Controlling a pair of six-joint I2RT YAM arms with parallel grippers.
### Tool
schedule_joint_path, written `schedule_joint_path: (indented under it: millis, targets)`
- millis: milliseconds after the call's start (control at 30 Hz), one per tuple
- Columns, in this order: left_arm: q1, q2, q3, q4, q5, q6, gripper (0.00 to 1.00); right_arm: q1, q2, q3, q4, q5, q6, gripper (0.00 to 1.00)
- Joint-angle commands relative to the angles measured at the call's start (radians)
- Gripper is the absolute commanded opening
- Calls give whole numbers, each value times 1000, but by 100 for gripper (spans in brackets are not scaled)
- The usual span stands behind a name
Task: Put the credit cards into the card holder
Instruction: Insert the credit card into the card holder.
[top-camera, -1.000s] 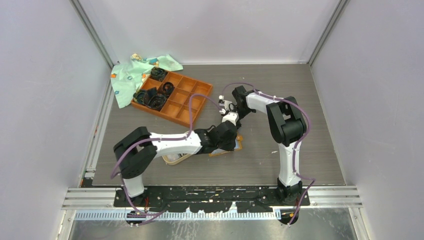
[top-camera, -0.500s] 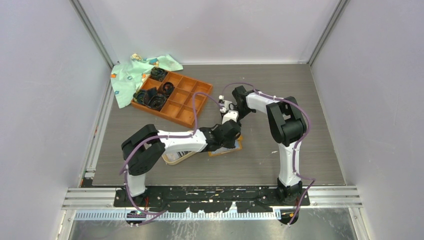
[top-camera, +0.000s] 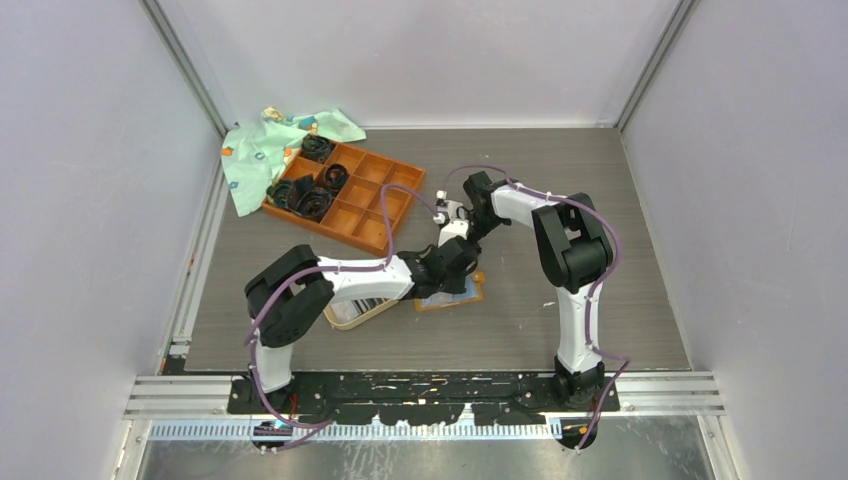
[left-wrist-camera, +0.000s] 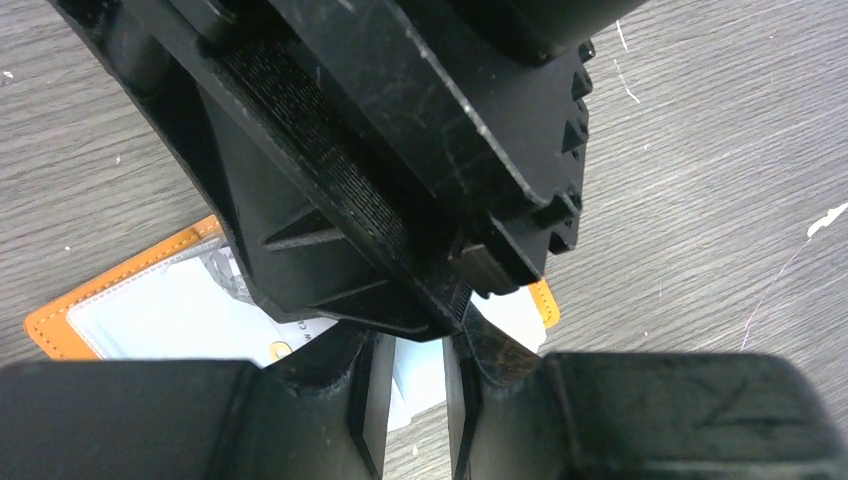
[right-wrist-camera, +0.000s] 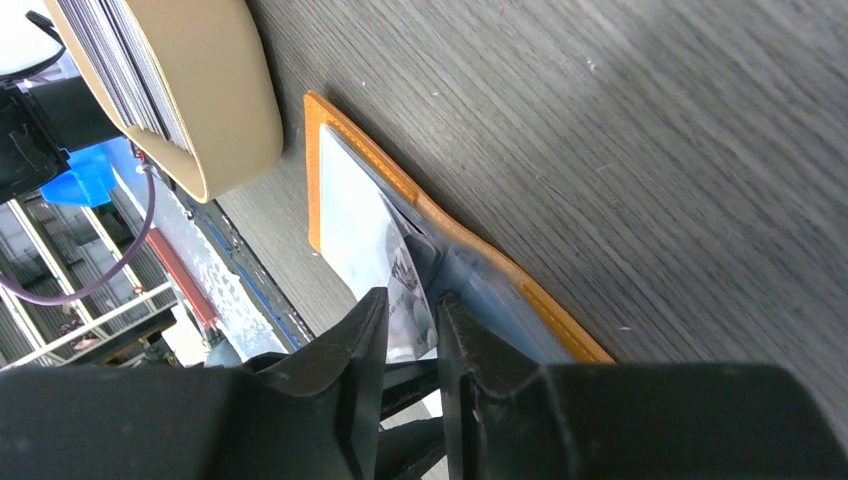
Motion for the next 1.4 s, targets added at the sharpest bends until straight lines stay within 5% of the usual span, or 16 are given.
schedule_joint_path:
  millis: [0,767,1367]
  targets:
    - [19,-52,-20,-42,-65,1,26,6,-42,17,-5,55,-36,33]
    - [36,-115,-68,8,-27,74,27,-1,-116,20,-26,52,-82,42]
    - [92,-260,-180,68,50,218,27,-38,-210,-18,-5,33,-132,36]
